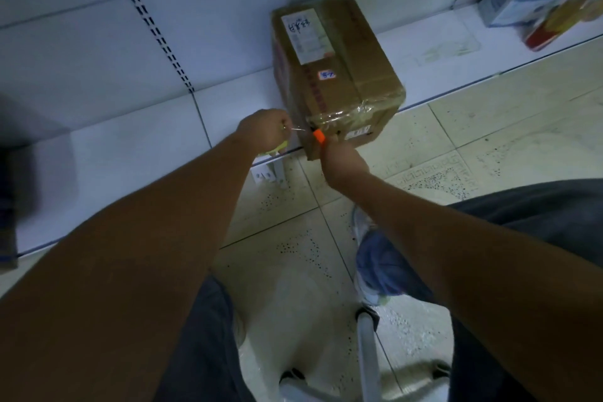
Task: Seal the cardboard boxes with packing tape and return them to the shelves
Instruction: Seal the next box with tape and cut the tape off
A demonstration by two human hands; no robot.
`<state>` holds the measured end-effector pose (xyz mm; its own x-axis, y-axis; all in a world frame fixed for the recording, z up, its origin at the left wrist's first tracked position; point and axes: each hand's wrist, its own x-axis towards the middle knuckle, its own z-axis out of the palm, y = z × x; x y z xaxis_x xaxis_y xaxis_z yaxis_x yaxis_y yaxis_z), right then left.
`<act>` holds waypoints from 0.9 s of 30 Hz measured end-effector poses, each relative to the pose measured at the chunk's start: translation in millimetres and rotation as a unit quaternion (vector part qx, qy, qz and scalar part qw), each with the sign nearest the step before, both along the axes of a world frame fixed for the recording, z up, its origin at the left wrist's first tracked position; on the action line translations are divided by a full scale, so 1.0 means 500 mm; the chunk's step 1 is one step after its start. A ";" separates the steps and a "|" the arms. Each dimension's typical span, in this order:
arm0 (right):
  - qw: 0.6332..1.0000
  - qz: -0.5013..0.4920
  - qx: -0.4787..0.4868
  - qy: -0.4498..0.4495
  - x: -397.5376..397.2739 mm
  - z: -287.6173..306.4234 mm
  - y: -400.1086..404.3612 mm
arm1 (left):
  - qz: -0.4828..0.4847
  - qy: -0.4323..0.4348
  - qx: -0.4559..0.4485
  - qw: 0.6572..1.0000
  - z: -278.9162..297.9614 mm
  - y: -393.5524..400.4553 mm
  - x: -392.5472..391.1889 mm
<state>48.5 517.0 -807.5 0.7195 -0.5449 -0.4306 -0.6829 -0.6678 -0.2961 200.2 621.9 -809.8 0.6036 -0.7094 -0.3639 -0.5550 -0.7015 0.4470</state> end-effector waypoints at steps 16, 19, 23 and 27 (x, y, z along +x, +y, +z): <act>0.998 0.014 0.058 0.014 -0.095 -0.068 0.050 | 0.099 0.073 -0.023 0.992 0.013 0.078 0.087; 0.990 0.020 0.048 -0.128 -0.092 -0.008 0.040 | 0.118 0.096 -0.024 0.988 0.029 0.084 0.070; 0.960 -0.064 -0.003 -0.273 -0.075 0.054 -0.018 | 0.206 0.062 0.032 0.976 0.042 0.106 0.069; 0.937 -0.222 -0.078 -0.258 -0.034 0.069 -0.125 | 0.361 -0.030 0.053 0.931 0.057 0.088 0.041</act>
<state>31.7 454.4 -773.0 0.4979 -0.8669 0.0228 -0.6958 -0.4150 -0.5862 220.9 665.9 -781.3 0.9308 -0.0733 -0.3582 0.0559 -0.9397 0.3375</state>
